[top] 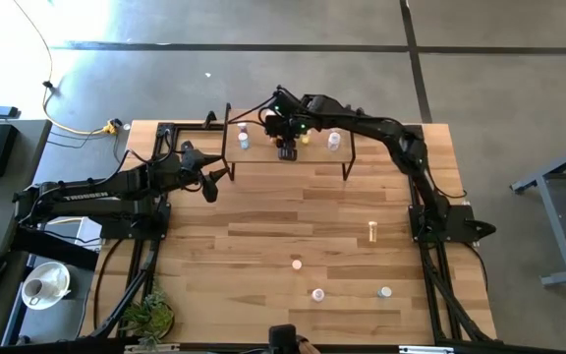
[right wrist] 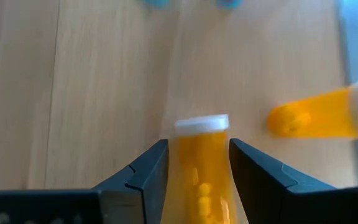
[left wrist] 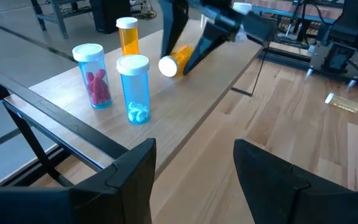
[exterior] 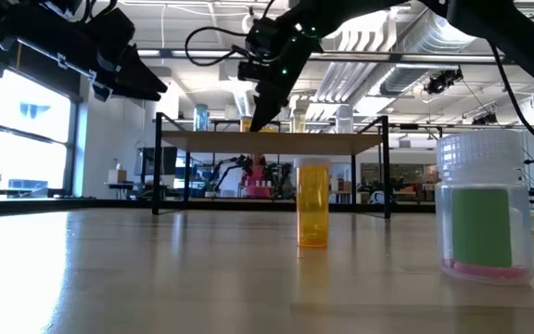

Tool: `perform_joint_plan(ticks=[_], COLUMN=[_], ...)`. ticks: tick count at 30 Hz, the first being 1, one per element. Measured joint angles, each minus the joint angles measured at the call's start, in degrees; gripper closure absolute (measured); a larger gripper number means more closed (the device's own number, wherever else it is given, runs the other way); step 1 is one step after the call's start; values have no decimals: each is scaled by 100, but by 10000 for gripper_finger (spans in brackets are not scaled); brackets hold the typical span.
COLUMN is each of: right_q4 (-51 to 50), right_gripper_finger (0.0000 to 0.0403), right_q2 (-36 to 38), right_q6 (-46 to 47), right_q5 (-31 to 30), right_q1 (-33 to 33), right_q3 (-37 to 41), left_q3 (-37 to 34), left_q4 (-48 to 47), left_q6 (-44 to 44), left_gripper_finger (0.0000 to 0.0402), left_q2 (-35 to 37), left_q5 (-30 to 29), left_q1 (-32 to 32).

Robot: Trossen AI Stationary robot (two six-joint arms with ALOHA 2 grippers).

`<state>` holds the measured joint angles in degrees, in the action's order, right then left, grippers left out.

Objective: Pick and place medicine bottles onto shelf by color
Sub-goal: Adjust the orange pill bottle on the shelf

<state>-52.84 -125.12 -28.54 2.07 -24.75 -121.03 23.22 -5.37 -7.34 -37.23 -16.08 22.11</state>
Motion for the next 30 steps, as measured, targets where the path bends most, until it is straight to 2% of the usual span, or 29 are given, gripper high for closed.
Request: perform_joint_plan(ticks=[14,24,30], right_q4=[-4,-37,-49], right_gripper_finger=[245,306,313], right_q2=[-41,-41,-39], right_q6=[1,-1,-1], right_q5=[-7,-11,-13], right_q1=[16,33,33], right_q3=[-4,-4,-17], left_q3=[0,0,0], left_q4=[0,0,0], left_q6=[1,1,1], left_gripper_finger=[198,198,198], left_q2=[0,0,1], left_q5=[-2,-2,-2], left_q1=[-2,-2,-2])
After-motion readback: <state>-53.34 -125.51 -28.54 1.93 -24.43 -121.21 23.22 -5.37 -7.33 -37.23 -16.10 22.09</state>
